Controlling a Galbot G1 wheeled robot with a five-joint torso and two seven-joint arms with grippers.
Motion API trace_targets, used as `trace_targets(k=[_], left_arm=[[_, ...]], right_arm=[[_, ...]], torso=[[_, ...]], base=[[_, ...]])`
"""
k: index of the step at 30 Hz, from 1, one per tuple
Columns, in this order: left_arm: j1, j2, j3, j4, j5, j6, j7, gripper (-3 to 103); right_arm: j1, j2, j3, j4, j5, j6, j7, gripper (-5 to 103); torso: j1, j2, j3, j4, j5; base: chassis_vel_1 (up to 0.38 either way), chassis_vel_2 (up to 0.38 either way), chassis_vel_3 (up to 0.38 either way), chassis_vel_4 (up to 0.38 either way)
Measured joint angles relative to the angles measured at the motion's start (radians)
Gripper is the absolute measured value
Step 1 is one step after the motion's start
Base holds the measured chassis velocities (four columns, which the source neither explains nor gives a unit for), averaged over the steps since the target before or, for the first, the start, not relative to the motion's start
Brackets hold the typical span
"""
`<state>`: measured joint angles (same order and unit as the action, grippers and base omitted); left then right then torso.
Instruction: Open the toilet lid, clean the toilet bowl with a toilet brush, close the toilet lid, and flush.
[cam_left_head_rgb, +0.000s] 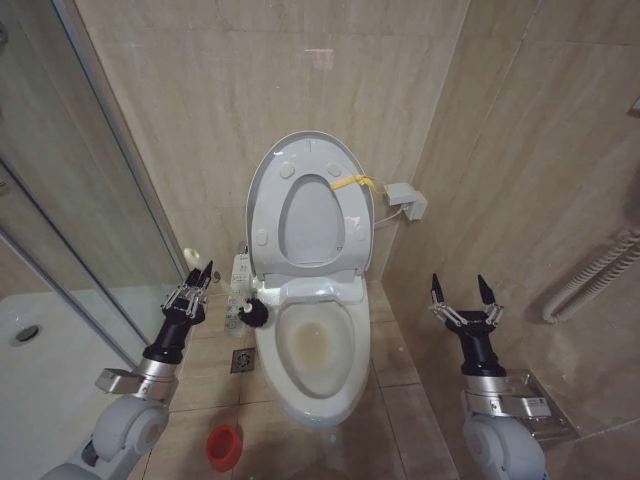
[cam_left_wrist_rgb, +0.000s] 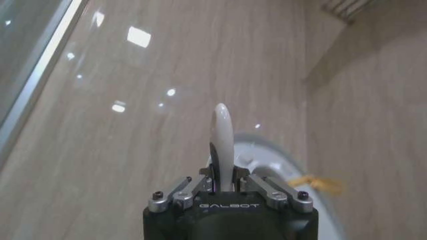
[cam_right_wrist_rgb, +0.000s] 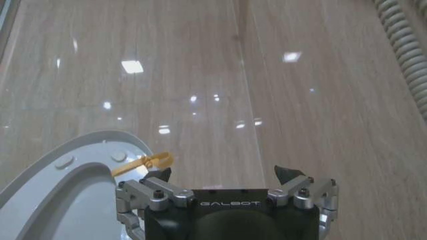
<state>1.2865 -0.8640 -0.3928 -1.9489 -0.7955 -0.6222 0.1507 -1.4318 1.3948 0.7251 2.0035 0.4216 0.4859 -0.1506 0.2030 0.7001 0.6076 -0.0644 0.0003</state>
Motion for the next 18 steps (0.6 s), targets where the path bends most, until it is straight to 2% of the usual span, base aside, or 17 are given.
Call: trace_targets(k=[3,5,6,9,10,11,13,14,16,18], left_arm=[[0.043,0.01,-0.042,-0.038,-0.002,0.004,0.007,18],[0.096,0.019,-0.1,-0.071,0.037,0.032,-0.022,18],[0.096,0.019,-0.1,-0.071,0.037,0.032,-0.022,18],[0.199,0.025,-0.207,-0.119,0.172,0.126,-0.155,18],[0.199,0.025,-0.207,-0.119,0.172,0.126,-0.155,18],[0.228,0.022,-0.245,-0.135,0.223,0.175,-0.229,18],[0.248,0.011,-0.28,-0.144,0.286,0.232,-0.322,18],[0.248,0.011,-0.28,-0.144,0.286,0.232,-0.322,18],[0.248,-0.015,-0.283,-0.122,0.345,0.275,-0.42,18],[0.243,-0.029,-0.269,-0.101,0.362,0.279,-0.44,18]], right_arm=[[-0.002,-0.002,0.001,0.004,0.001,0.0,0.0,100],[-0.002,-0.004,0.001,0.005,0.003,0.0,0.0,100],[-0.002,-0.004,0.001,0.005,0.003,0.0,0.0,100],[0.004,-0.005,0.001,0.003,0.007,0.0,0.001,100],[0.004,-0.005,0.001,0.003,0.007,0.0,0.001,100],[0.008,-0.005,0.0,0.0,0.008,0.0,0.001,100],[0.013,-0.005,-0.002,-0.005,0.009,0.0,0.001,100],[0.013,-0.005,-0.002,-0.005,0.009,0.0,0.001,100],[0.019,-0.003,-0.006,-0.01,0.01,0.0,0.001,100],[0.022,-0.001,-0.007,-0.012,0.01,0.001,0.0,100]], torso=[[0.0,0.0,0.0,0.0,0.0001],[0.0,0.0,0.0,0.0,0.0001],[0.0,0.0,0.0,0.0,0.0001],[0.0,0.0,0.0,0.0004,0.0],[0.0,0.0,0.0,0.0004,0.0],[0.0,0.0,0.0,0.0006,0.0002],[0.0,0.0,0.0,0.0005,0.0002],[0.0,0.0,0.0,0.0005,0.0002],[0.0,0.0,0.0,0.0001,0.0005],[0.0,0.0,0.0,0.0002,0.0003]], base=[[0.0,0.0,0.0,0.0],[0.0,0.0,0.0,0.0],[0.0,0.0,0.0,0.0],[0.0,0.0,0.0,0.0],[0.0,0.0,0.0,0.0],[0.0,0.0,0.0,0.0],[0.0,0.0,0.0,0.0],[0.0,0.0,0.0,0.0],[0.0,0.0,0.0,0.0],[0.0,0.0,0.0,0.0]])
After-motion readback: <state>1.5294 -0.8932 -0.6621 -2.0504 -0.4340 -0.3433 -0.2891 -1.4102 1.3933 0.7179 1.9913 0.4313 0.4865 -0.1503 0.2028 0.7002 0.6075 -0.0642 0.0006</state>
